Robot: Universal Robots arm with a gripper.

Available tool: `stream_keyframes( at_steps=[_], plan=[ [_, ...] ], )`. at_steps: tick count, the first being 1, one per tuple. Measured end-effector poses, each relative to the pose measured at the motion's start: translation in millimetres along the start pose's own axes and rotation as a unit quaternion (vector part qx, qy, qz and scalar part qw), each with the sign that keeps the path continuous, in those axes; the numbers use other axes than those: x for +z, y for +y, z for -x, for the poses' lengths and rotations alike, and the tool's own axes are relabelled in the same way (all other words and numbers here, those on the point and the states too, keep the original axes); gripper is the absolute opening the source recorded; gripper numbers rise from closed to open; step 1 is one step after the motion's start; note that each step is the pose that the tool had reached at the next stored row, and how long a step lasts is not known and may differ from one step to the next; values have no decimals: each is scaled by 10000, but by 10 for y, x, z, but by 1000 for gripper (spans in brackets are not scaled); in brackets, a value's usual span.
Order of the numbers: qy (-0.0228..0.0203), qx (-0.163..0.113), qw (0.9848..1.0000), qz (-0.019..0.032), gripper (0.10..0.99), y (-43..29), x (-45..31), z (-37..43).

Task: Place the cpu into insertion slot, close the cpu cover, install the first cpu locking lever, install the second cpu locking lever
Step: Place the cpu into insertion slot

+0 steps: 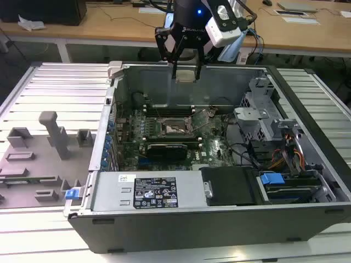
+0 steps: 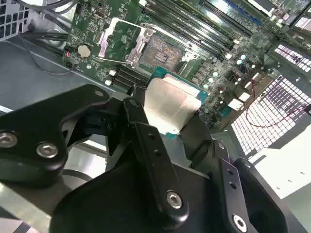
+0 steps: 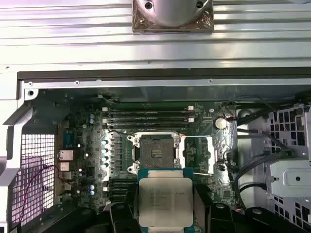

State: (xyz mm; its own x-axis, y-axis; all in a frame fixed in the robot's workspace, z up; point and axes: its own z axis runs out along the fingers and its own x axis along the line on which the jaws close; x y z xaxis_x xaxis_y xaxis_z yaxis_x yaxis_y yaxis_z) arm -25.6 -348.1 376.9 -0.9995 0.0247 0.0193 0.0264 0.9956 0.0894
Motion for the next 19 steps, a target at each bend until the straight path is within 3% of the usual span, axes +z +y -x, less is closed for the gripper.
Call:
stream_keyframes(
  at_steps=[10,17,19],
  plan=[
    [0,0,10000,0,541,-2,23,0],
    [0,0,10000,0,541,-9,101,2],
    [0,0,10000,-1,541,-15,163,3]
  ],
)
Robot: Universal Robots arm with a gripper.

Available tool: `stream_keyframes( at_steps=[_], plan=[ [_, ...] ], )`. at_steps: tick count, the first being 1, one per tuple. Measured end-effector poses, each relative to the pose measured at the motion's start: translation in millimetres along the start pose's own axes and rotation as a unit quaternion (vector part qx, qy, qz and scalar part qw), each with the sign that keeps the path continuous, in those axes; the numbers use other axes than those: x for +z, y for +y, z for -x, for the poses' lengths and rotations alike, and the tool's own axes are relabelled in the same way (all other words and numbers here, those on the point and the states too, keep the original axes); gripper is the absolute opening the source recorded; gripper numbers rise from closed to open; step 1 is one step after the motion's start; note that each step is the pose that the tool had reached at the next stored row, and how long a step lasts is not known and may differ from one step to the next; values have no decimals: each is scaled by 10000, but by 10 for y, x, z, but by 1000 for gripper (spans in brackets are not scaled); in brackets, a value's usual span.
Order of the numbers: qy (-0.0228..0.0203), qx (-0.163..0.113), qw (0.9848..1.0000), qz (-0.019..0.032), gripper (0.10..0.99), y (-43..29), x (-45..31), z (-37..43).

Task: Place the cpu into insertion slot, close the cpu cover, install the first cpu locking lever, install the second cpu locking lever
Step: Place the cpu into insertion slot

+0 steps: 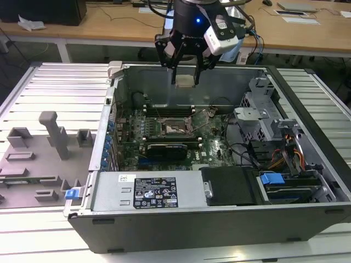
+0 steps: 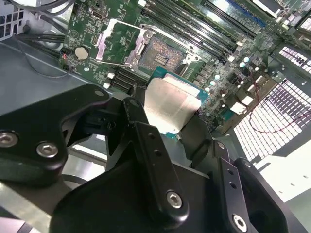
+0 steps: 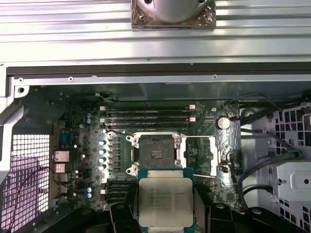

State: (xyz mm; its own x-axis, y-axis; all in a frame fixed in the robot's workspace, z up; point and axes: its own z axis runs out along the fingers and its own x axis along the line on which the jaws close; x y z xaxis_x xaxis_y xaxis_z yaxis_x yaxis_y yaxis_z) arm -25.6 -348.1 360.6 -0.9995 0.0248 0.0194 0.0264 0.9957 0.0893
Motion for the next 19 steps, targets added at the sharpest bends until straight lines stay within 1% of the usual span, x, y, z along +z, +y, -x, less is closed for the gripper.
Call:
stream_keyframes(
  at_steps=[1,7,10,13,14,16,17,19],
  plan=[
    [0,0,10000,0,541,-3,38,1],
    [-1,16,10000,0,541,-14,152,3],
    [-20,228,9997,5,541,-15,174,3],
    [-44,497,9988,9,541,-16,183,3],
    [-53,589,9982,11,541,-17,186,4],
    [-75,839,9964,16,541,-17,190,4],
    [-89,986,9951,19,541,-17,192,4],
    [-114,1277,9917,25,541,-17,195,4]
  ],
)
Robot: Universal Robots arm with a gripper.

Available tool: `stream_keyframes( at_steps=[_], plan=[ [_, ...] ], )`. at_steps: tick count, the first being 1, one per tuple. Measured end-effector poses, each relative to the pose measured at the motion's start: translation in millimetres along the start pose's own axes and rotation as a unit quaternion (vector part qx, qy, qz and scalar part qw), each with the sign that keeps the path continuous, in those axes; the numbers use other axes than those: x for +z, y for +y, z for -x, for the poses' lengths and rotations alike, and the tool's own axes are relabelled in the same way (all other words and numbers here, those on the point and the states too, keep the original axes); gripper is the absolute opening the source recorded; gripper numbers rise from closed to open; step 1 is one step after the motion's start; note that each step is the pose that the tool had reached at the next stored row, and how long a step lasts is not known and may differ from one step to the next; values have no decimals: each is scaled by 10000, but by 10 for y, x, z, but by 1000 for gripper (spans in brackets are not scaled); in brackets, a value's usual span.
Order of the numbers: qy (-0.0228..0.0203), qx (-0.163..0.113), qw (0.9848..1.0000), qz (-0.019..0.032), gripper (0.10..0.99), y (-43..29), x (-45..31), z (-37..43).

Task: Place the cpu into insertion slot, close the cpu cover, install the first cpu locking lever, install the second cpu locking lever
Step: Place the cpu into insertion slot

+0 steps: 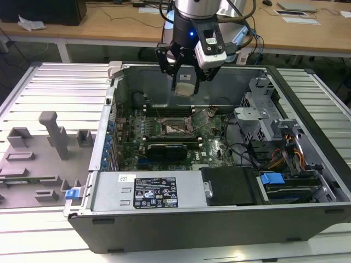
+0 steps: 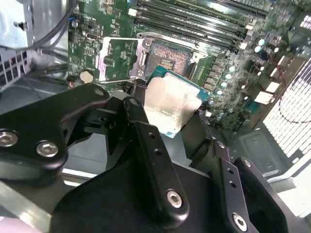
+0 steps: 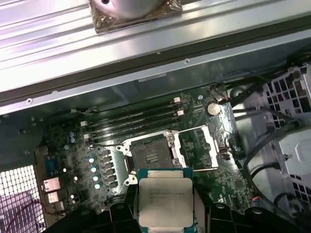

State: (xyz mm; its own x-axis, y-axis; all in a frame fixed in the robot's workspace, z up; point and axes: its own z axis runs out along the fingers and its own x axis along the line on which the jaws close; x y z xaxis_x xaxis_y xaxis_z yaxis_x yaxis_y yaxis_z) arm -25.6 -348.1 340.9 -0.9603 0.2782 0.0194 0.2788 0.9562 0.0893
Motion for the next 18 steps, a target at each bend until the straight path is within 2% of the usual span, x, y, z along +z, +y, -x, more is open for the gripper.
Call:
stream_keyframes(
  at_steps=[4,6,8,10,11,13,15,17,18],
  plan=[
    [-40,448,9990,8,541,0,4,0],
    [-70,774,9970,15,541,-1,8,0],
    [-97,1076,9941,21,541,-1,12,0],
    [-112,1247,9921,25,541,-1,14,0],
    [-124,1386,9903,27,541,-1,16,0],
    [-140,1556,9877,30,541,-1,18,1],
    [-157,1746,9845,35,541,-2,21,0],
    [-190,2114,9772,42,541,-2,27,1],
    [-201,2240,9744,44,541,-3,30,1]
  ],
)
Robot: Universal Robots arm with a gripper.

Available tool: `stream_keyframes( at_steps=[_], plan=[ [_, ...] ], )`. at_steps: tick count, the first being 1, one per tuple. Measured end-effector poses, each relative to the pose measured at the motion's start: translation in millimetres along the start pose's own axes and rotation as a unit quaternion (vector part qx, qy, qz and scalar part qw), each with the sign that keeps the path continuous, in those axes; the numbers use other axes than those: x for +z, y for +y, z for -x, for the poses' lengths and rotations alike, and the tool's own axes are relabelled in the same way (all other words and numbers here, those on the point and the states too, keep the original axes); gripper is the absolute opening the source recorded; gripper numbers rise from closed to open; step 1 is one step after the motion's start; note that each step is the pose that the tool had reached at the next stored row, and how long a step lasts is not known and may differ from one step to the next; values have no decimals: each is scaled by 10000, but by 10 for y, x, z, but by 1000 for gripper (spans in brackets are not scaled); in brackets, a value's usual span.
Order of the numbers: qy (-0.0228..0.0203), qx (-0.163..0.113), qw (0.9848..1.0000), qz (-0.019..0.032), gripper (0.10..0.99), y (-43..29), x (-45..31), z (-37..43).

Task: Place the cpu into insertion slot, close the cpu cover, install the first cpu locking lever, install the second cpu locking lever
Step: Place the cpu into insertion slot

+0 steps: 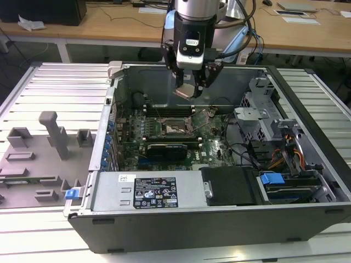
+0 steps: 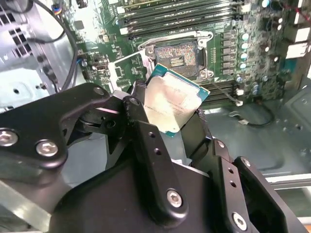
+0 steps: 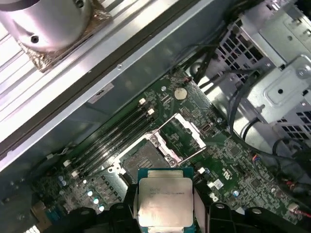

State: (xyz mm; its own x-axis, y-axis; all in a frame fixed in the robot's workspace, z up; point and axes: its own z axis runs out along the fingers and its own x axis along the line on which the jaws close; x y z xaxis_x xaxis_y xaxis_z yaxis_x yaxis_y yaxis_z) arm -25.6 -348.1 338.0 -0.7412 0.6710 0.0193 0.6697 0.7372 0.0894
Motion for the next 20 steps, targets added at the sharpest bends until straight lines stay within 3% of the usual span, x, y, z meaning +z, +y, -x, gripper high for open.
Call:
stream_keyframes(
  at_steps=[5,10,11,13,15,18,19,20],
  plan=[
    [-39,436,9990,7,541,-1,14,0],
    [-84,934,9956,18,541,-4,43,1],
    [-99,1111,9938,22,541,-6,60,1],
    [-134,1492,9887,29,541,-11,117,2],
    [-165,1839,9828,36,541,-15,174,3],
    [-194,2164,9761,41,541,-20,225,4],
    [-205,2280,9734,44,541,-22,244,5],
    [-219,2447,9693,47,541,-24,272,5]
  ],
)
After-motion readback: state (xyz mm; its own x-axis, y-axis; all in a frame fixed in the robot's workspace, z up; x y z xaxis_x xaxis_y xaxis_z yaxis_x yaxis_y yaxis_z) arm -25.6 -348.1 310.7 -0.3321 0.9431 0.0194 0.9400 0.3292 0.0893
